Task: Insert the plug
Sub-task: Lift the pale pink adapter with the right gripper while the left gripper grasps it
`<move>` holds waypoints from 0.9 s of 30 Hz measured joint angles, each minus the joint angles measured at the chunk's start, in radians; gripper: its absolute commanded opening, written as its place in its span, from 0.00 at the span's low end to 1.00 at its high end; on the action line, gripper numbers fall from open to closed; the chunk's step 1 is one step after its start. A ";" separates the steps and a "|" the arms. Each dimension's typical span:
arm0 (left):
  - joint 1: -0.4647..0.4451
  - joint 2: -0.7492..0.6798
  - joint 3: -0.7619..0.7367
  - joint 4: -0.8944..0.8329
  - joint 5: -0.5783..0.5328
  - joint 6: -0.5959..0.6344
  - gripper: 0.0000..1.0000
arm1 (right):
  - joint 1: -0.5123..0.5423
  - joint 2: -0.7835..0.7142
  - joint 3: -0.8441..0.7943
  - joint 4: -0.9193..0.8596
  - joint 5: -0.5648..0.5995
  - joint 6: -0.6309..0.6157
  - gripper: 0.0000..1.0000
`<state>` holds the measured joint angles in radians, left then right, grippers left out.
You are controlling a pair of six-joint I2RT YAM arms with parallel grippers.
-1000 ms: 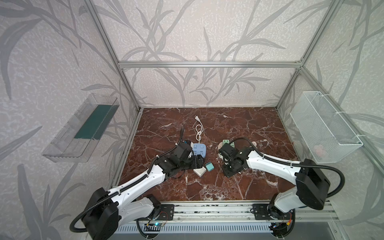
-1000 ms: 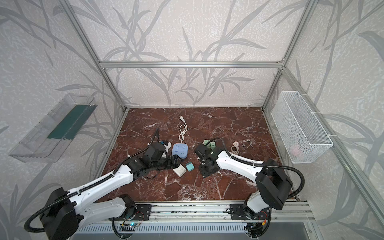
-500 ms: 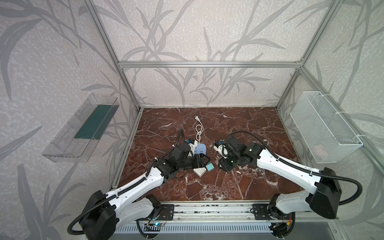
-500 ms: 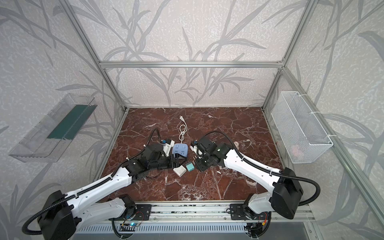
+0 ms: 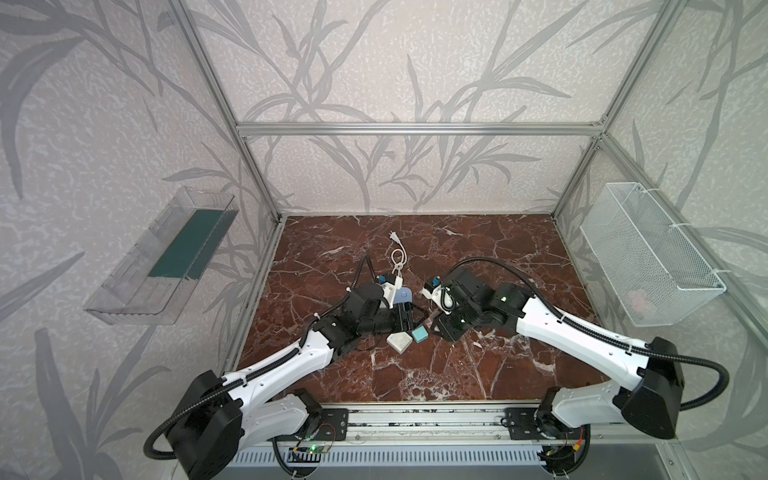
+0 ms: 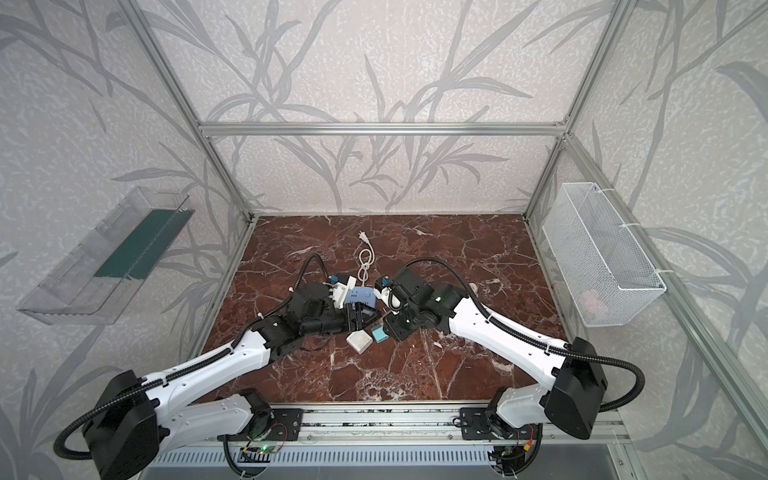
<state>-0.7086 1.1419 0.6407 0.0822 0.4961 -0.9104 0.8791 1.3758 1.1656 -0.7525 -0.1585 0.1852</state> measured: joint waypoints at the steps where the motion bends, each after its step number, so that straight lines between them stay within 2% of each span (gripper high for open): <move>1: 0.000 0.005 0.000 0.011 0.005 -0.004 0.62 | 0.000 0.000 0.002 0.000 0.000 -0.001 0.00; 10: -0.004 0.035 0.000 0.066 0.039 -0.033 0.59 | 0.005 0.013 0.034 -0.006 0.005 -0.018 0.00; 14: -0.004 0.049 0.000 0.079 0.052 -0.040 0.51 | 0.006 0.019 0.034 -0.010 0.017 -0.022 0.00; 27: -0.004 0.070 0.000 0.137 0.082 -0.072 0.36 | 0.011 0.035 0.047 -0.006 0.043 -0.021 0.00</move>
<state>-0.7128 1.2118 0.6407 0.2188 0.5785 -0.9825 0.8902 1.4109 1.2125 -0.7586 -0.1150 0.1638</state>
